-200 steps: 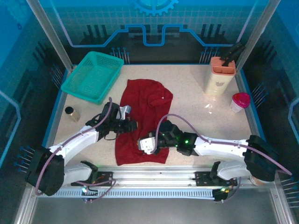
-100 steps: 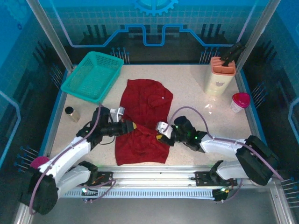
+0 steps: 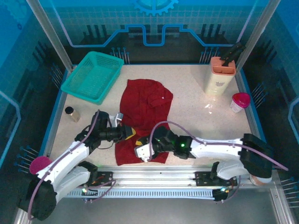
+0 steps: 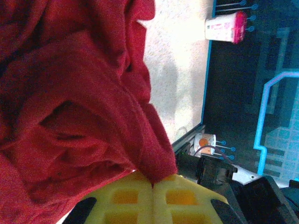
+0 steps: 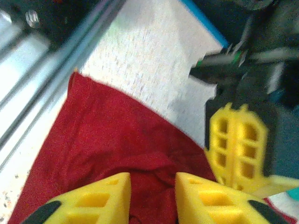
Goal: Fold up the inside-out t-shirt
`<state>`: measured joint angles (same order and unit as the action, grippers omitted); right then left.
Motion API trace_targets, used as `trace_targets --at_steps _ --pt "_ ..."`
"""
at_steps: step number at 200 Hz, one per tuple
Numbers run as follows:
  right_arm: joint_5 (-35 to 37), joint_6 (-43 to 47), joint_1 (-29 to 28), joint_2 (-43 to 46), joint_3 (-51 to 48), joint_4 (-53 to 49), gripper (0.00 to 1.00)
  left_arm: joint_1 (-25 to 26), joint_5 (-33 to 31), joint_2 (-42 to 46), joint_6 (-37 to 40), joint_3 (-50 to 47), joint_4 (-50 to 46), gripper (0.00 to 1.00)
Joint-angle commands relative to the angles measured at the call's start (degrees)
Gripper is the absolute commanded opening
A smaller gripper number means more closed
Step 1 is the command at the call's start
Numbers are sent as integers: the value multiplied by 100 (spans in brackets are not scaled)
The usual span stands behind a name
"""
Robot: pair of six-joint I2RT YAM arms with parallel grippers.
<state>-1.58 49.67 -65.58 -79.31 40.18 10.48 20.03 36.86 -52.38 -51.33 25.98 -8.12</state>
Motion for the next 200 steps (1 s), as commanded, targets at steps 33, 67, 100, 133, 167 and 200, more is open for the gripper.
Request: trace_targets --at_steps 33,67,100,133,167,200 --pt "485 67 533 -792 780 -1221 37 10 206 -166 -177 372 -425 0" --pt "323 -863 904 -1013 758 -710 39 1 7 -172 -224 671 -503 0" --pt "155 -1951 1003 -1315 807 -109 45 1 35 -229 -538 851 -450 0" --pt "108 -2174 997 -1852 797 305 41 -8 20 -241 -573 941 -389 0" --pt "253 -1741 916 -1898 686 387 16 -64 -143 -301 -450 1101 -472 0" --pt "-438 -1067 951 -888 134 666 0 -248 -300 -479 -219 1234 -626 0"
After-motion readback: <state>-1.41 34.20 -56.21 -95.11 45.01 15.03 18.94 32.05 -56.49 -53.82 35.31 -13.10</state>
